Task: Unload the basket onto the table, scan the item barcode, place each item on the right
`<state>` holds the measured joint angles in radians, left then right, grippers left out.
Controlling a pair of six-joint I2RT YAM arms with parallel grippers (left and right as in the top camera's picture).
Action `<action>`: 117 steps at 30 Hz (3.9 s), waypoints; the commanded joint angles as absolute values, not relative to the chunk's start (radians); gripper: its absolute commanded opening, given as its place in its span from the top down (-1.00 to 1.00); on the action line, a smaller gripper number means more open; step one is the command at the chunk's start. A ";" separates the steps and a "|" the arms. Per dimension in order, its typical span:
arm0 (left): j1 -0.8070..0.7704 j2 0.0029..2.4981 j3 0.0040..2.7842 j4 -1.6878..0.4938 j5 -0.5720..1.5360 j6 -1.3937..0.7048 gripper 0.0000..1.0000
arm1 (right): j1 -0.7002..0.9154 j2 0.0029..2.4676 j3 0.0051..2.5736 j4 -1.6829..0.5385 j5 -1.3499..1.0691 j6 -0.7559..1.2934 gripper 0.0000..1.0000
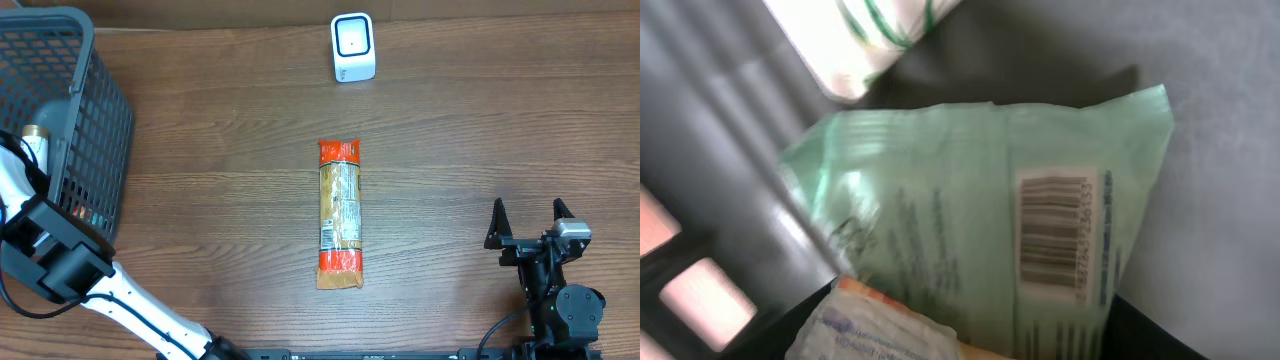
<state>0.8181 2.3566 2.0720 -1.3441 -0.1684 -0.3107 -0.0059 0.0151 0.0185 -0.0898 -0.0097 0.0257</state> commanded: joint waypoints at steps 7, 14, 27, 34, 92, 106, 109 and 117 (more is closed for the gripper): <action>0.819 2.360 2.610 -1.602 -0.182 -0.292 -0.21 | -0.008 0.007 0.008 -0.084 0.002 0.021 -1.00; 0.818 2.360 2.820 -1.690 -0.109 -0.300 -0.43 | -0.008 0.007 0.008 -0.084 0.002 0.021 -1.00; 0.811 2.361 2.364 -1.551 -0.109 -0.292 -0.50 | -0.008 0.007 0.008 -0.084 0.002 0.021 -1.00; 0.803 2.361 2.316 -1.435 -0.075 -0.295 -1.00 | -0.008 0.007 0.008 -0.084 0.002 0.021 -1.00; 0.810 2.337 2.369 -1.420 -0.109 -0.475 0.77 | -0.008 0.007 0.008 -0.084 0.002 0.021 -1.00; 0.816 2.337 2.097 -1.448 -0.211 -0.480 0.71 | -0.008 0.007 0.008 -0.084 0.002 0.021 -1.00; 0.825 2.337 2.069 -1.416 -0.200 -0.479 0.37 | -0.008 0.007 0.008 -0.084 0.002 0.021 -1.00; 0.826 2.337 2.073 -1.407 -0.164 -0.474 -1.00 | -0.008 0.007 0.008 -0.084 0.002 0.021 -1.00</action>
